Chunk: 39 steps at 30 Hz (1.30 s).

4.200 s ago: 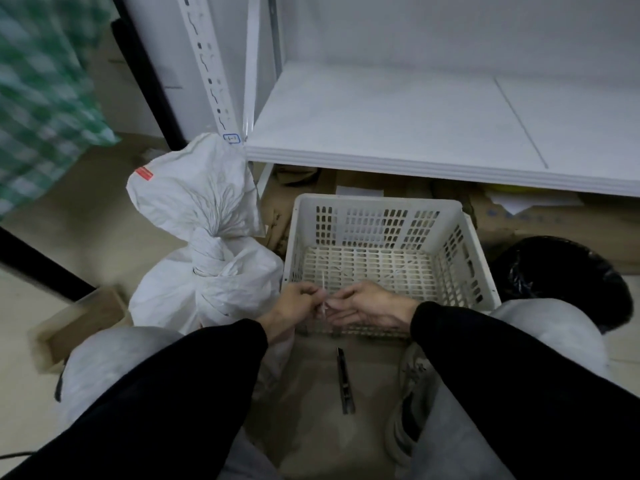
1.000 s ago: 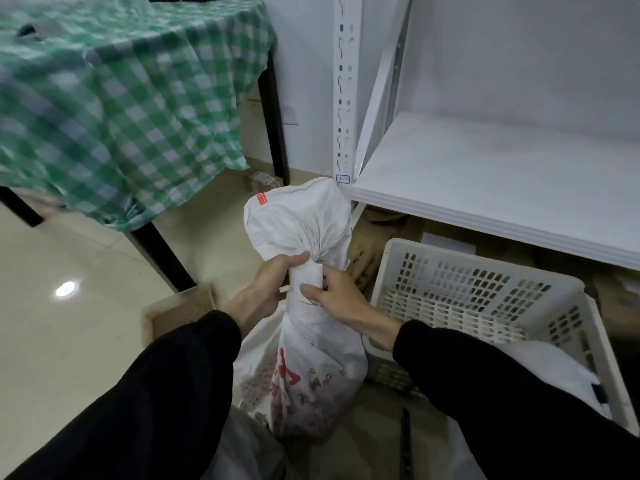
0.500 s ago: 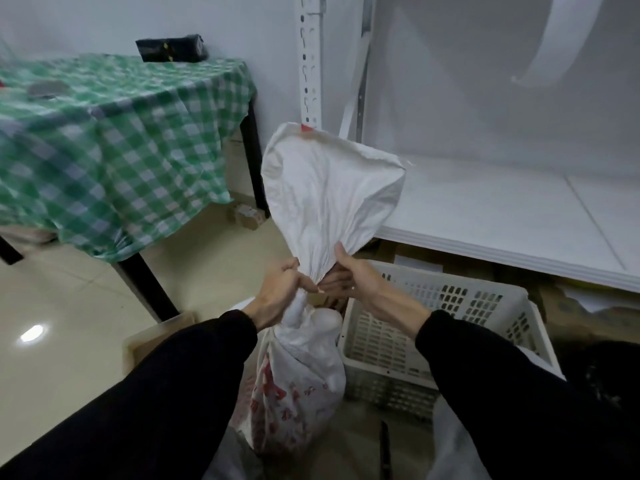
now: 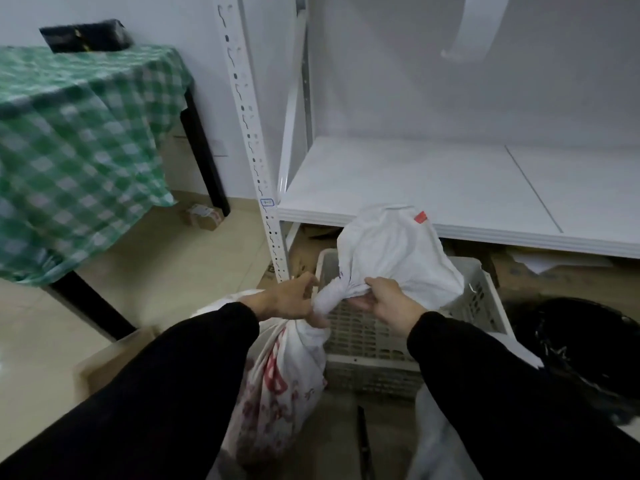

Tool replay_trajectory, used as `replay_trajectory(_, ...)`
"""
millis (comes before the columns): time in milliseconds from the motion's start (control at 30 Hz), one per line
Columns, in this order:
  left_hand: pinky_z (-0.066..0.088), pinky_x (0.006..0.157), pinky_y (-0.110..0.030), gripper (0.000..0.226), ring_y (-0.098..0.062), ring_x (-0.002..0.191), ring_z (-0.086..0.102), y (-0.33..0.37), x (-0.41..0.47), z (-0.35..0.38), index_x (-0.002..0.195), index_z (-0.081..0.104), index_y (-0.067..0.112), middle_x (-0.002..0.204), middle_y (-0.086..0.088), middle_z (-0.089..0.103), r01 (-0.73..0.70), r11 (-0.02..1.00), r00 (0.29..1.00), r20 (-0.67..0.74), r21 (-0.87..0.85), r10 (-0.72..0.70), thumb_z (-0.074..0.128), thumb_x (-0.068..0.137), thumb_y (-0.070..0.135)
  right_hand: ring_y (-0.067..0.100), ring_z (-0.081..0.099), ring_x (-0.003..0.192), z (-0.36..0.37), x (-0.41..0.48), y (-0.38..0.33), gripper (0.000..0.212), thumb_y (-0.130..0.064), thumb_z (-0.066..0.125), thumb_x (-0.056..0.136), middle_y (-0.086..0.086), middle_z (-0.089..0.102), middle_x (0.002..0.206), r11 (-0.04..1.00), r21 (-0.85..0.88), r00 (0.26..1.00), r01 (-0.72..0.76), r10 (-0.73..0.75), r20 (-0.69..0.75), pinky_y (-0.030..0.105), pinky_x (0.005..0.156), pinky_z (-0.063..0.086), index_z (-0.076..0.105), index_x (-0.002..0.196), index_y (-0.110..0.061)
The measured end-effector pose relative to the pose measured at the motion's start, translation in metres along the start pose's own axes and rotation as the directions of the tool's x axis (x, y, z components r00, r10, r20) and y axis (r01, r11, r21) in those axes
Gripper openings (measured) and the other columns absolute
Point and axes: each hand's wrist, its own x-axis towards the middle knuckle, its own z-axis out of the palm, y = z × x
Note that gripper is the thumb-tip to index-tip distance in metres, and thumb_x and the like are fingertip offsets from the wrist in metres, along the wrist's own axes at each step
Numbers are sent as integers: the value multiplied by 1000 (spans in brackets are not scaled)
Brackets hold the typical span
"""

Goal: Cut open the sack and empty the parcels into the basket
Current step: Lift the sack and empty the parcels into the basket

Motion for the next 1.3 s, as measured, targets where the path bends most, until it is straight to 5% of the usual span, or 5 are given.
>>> replay_trajectory(300, 49, 85, -14, 33, -3, 98, 64, -13, 22, 30, 112, 65, 19, 106, 9, 70, 14, 939, 996, 90, -343, 18, 56, 96, 46, 26, 66, 78, -3, 26, 9, 34, -23, 40, 105, 16, 66, 96, 992, 91, 994, -91, 85, 69, 40, 63, 56, 52, 128, -2)
replay_trajectory(667, 49, 55, -40, 30, -34, 68, 58, -28, 44, 66, 101, 61, 3, 92, -17, 59, -218, 744, 689, -440, 632, 576, 75, 82, 21, 19, 62, 85, 30, 11, -3, 49, -23, 77, 83, 6, 65, 106, 953, -251, 985, 171, -156, 75, 27, 71, 52, 57, 122, -3)
replay_trajectory(800, 52, 81, -33, 55, -17, 95, 63, -12, 20, 47, 122, 58, 14, 111, -2, 64, -223, 975, 848, -489, 24, 206, 80, 78, 39, 32, 66, 93, 37, 13, -9, 35, -10, 70, 86, 18, 68, 107, 995, 78, 993, 66, -73, 93, 46, 90, 54, 61, 116, 7)
replay_trajectory(1000, 45, 106, -37, 35, -28, 121, 62, 0, -4, -23, 125, 64, 3, 128, -14, 66, 92, 763, 950, 285, -640, 125, 64, 93, 18, 27, 64, 103, 17, 0, -15, 34, -22, 57, 87, 15, 68, 108, 961, 269, 814, -63, -106, 571, 42, 108, 39, 68, 109, 1)
replay_trajectory(1300, 31, 53, -29, 48, -12, 59, 42, 5, 4, 5, 67, 40, 20, 65, 6, 49, -115, 992, 759, -649, -54, 53, 86, 69, 36, 15, 66, 92, 40, -24, -15, 34, -34, 66, 89, 0, 71, 100, 935, -130, 885, 330, -259, 388, 30, 77, 51, 64, 115, -12)
